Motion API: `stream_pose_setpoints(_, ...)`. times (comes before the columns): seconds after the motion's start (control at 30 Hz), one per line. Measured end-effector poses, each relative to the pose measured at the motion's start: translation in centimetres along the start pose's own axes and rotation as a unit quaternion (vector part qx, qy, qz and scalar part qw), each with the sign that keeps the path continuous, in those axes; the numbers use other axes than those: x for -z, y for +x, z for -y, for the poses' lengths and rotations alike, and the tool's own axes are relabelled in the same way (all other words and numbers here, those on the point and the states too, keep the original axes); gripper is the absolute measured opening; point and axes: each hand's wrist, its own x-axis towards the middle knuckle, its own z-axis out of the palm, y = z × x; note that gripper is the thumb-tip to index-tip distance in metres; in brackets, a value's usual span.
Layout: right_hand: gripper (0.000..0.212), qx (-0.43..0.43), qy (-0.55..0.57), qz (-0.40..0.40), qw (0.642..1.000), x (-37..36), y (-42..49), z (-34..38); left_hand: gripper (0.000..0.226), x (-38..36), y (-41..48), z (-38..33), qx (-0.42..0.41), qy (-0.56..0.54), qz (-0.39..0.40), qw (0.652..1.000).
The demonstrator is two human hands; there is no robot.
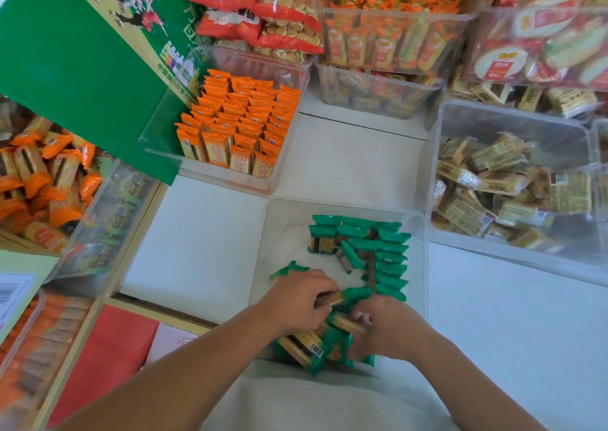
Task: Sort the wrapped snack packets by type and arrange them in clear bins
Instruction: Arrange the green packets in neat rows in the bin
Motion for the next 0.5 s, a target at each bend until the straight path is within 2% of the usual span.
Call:
stream_pose_setpoints(0.07, 0.039, -0.002, -0.042, -0.017, 0.999, -1.1, -0.1, -0.3, 0.032, -0.5, -0.4, -0.6, 0.003, -0.013, 0.032, 0.999)
stream_pose_setpoints(0.13, 0.020, 0.005, -0.049, -0.089, 0.995, -1.5, -0.4, -0.6, 0.031, -0.9, -0.7, -0.7, 0.018, -0.035, 0.029, 0.999)
stream_pose_setpoints(0.17, 0.017, 0.011, -0.029, -0.136, 0.990, -1.6, -0.6, -0.7, 0.030, -1.0, -0.7, -0.6, 0.026, -0.048, 0.023, 0.998)
stream_pose_setpoints(0.23, 0.027, 0.029, 0.027, -0.227, 0.973, -1.4, -1.0, -0.7, 0.031, -1.1, -0.9, -0.6, 0.041, -0.074, 0.030, 0.996)
stream_pose_setpoints(0.3, 0.034, 0.059, 0.056, -0.284, 0.955, -1.1, -1.1, -0.3, 0.030, -1.2, -1.2, -0.8, 0.046, -0.094, 0.040, 0.994)
stream_pose_setpoints(0.37, 0.040, 0.086, 0.079, -0.306, 0.945, -1.0, -0.9, 0.3, 0.029, -1.3, -1.4, -0.9, 0.043, -0.096, 0.011, 0.994)
stream_pose_setpoints(0.43, 0.055, 0.108, 0.112, -0.322, 0.934, -0.6, -0.6, 0.8, 0.032, -1.0, -1.6, -0.9, 0.050, -0.110, -0.035, 0.992)
stream_pose_setpoints(0.5, 0.064, 0.130, 0.162, -0.310, 0.928, 0.6, -0.6, 1.3, 0.038, -0.4, -2.0, -0.7, 0.060, -0.156, -0.072, 0.983)
